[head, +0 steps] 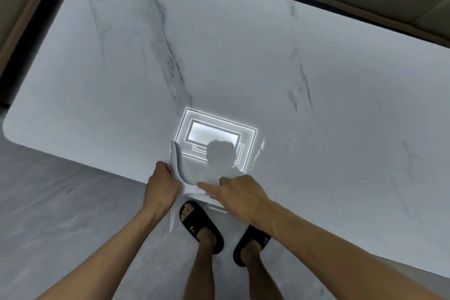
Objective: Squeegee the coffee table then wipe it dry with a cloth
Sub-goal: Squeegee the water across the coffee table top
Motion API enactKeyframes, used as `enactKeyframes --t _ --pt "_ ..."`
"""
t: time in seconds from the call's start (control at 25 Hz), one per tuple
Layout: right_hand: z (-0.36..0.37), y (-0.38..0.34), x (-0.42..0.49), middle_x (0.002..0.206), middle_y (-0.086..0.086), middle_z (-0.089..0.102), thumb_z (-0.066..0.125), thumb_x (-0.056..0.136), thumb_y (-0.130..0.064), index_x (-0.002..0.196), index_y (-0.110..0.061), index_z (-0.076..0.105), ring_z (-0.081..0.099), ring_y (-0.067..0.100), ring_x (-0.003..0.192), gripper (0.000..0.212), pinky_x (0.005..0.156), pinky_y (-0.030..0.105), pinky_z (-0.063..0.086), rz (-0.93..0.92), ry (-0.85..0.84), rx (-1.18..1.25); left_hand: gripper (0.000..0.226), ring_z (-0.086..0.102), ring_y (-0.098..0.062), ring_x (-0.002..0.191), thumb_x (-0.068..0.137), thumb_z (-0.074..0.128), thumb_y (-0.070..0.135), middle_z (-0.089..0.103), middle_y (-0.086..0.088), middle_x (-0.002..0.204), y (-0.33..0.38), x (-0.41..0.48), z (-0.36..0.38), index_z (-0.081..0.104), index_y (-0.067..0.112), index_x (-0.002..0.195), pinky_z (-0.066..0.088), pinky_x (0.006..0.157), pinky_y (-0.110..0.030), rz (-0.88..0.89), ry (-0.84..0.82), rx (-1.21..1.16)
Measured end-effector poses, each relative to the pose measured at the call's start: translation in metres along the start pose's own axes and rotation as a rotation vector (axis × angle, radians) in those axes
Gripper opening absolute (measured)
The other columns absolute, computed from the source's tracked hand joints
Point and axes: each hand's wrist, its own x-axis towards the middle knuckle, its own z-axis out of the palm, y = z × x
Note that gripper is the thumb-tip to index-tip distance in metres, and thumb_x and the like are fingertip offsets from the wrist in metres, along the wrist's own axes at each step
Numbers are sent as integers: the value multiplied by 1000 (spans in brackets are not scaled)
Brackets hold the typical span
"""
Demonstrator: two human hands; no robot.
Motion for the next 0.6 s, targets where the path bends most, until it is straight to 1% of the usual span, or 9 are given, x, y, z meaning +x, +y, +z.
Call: enactKeyframes --t 0.16,0.2,0.28,0.32,0.4,0.44,0.52,0.56,0.6 --pt "1 52 -55 62 -2 56 66 87 -34 130 -44 48 52 23 41 48 39 24 27 86 48 -29 19 54 -23 74 81 43 0 53 -2 83 4 -18 26 43 14 94 37 52 -28 9 -87 25" --pt "0 72 -76 66 -2 57 61 90 -36 131 -47 46 56 24 46 45 41 26 29 113 61 -35 22 53 -24 76 79 43 -2 54 -5 88 10 -22 33 42 13 95 37 54 -28 18 -118 46" --pt "-3 107 -122 71 -4 59 41 96 -43 133 -51 43 59 24 52 37 42 29 35 170 81 -42 24 52 -23 78 79 43 -4 55 -13 102 25 -31 47 40 13 95 37 57 -28 47 -180 96" --pt "-8 122 -144 67 -5 58 33 97 -47 130 -51 47 58 22 47 37 38 29 37 215 97 -72 23 51 -23 77 79 43 -4 54 -16 110 32 -35 54 39 13 95 37 58 -29 57 -211 120" --pt "-19 145 -179 58 -8 52 15 98 -51 125 -49 54 51 17 38 47 32 28 34 314 51 -91 21 49 -25 78 78 42 -2 48 -22 125 43 -40 65 38 13 92 36 61 -30 64 -263 151" --pt "-24 153 -193 55 -8 48 9 99 -50 124 -48 56 49 16 35 54 32 28 31 340 37 -82 20 51 -28 83 78 42 -2 43 -24 132 47 -39 71 38 12 91 37 64 -30 59 -276 164" --pt "-32 161 -212 55 -9 44 4 99 -50 124 -49 56 46 16 35 57 34 26 26 353 35 -59 19 52 -37 108 79 41 -1 33 -28 142 54 -35 78 39 10 95 40 78 -32 35 -286 194" --pt "-34 162 -214 56 -9 46 5 98 -50 125 -49 54 47 17 36 56 35 25 27 333 31 -39 20 46 -42 122 80 41 -1 28 -29 145 56 -33 80 39 8 99 41 87 -35 8 -290 204" --pt "-36 160 -210 58 -10 50 7 98 -51 126 -50 52 50 19 38 52 36 25 29 297 42 -27 23 39 -45 130 82 41 0 25 -31 148 58 -31 82 40 6 104 41 96 -39 -21 -298 210"
